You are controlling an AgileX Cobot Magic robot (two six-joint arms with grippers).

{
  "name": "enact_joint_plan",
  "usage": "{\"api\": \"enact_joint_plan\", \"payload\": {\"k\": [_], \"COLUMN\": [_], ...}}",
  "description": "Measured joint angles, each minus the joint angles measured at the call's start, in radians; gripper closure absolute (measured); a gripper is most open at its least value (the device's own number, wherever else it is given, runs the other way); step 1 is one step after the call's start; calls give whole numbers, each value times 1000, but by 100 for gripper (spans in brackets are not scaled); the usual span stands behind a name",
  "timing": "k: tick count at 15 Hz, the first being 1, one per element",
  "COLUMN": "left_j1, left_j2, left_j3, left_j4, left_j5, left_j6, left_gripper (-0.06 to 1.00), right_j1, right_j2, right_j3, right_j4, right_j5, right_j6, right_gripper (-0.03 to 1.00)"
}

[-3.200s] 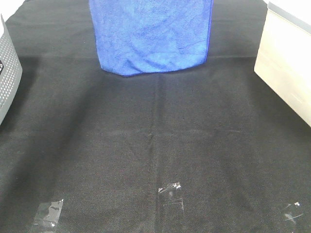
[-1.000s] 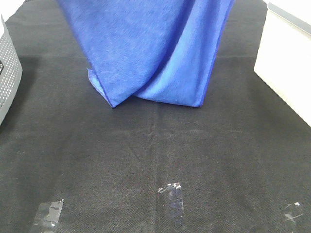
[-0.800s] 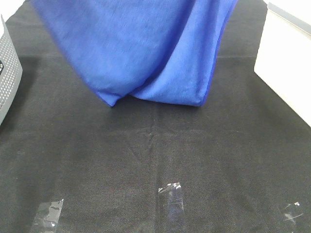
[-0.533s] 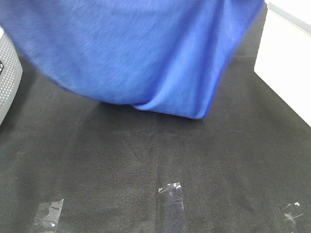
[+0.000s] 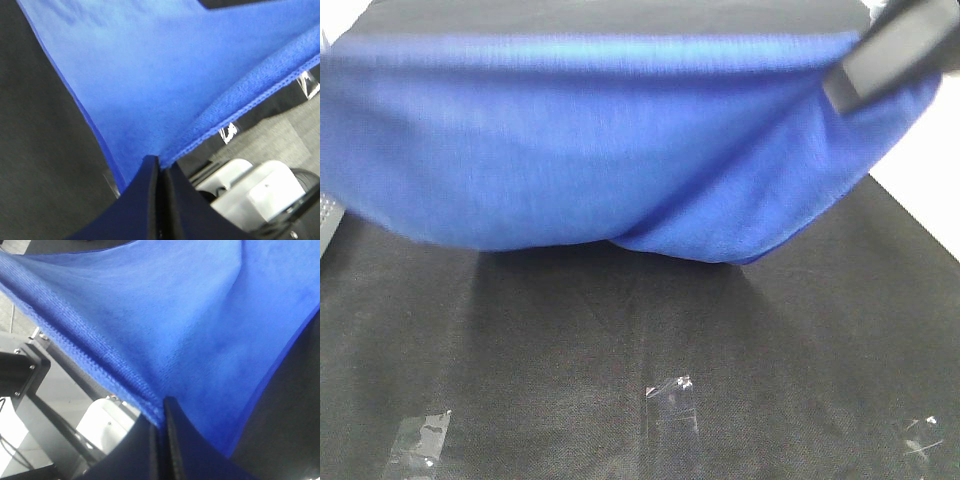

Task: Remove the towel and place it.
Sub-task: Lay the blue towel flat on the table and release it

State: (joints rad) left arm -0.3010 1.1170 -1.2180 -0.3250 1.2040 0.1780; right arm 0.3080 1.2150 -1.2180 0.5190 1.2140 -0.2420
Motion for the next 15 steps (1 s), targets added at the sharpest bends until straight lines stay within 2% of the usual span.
{"api": "enact_joint_plan", "payload": {"k": [2, 6, 11, 15], "left_j1": [0, 0, 0, 0], "left_j2": [-65, -127, -127, -128], "left_j3": [61, 120, 339, 519], "left_j4": [-41, -69, -136, -193], "left_j5": [-2, -4, -8, -9], "left_j6": [0, 0, 0, 0], "left_gripper": [94, 94, 94, 94], "right_j1": [0, 0, 0, 0], "right_j2": [-61, -137, -152, -152], "right_j3": [68, 137, 343, 493], "right_j4": [13, 42, 79, 146], "right_j5": [0, -1, -4, -4], "right_j6": [26, 34, 40, 52], "right_gripper": [97, 97, 97, 97]}}
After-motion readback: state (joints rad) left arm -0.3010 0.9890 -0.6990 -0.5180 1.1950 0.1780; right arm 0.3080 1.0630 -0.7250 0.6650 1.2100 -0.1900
